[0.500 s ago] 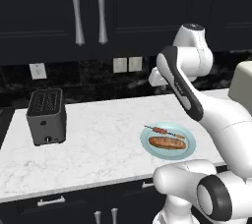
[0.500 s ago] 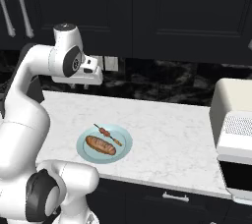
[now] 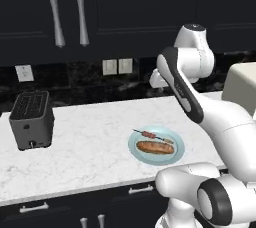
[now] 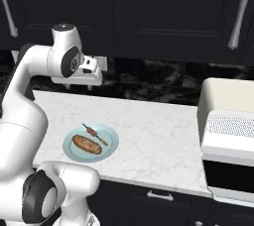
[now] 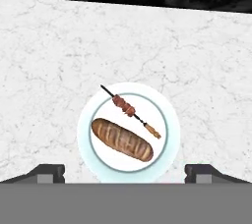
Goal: Pick up the kebab skewer and baguette bread, and place them inside the toaster oven. Close the toaster oven door and start by setting the timer.
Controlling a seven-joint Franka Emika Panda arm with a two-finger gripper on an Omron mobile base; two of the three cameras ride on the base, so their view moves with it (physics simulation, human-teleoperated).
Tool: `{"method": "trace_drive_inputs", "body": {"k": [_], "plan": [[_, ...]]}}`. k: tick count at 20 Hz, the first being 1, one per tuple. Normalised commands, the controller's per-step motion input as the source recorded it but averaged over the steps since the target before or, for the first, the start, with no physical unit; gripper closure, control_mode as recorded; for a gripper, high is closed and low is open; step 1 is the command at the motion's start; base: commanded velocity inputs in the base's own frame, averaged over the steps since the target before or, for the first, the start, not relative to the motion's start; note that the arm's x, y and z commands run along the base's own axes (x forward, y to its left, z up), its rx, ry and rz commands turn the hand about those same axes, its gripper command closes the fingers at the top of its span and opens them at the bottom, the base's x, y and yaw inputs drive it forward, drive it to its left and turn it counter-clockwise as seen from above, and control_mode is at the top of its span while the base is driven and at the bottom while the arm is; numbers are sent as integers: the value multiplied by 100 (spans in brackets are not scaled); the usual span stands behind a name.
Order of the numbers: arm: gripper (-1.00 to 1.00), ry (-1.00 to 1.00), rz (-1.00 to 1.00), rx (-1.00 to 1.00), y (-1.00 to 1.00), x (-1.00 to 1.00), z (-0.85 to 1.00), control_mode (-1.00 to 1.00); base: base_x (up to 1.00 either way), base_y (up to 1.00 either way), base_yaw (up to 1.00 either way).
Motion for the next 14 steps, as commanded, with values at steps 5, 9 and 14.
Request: {"method": "trace_drive_inputs", "body": {"k": [5, 9, 14], "plan": [[-100, 0, 0, 0, 0, 0, 0, 100, 0, -87, -2], [-100, 0, 0, 0, 0, 0, 0, 100, 0, -70, -6], [-100, 0, 0, 0, 0, 0, 0, 100, 1, -47, -8]]}}
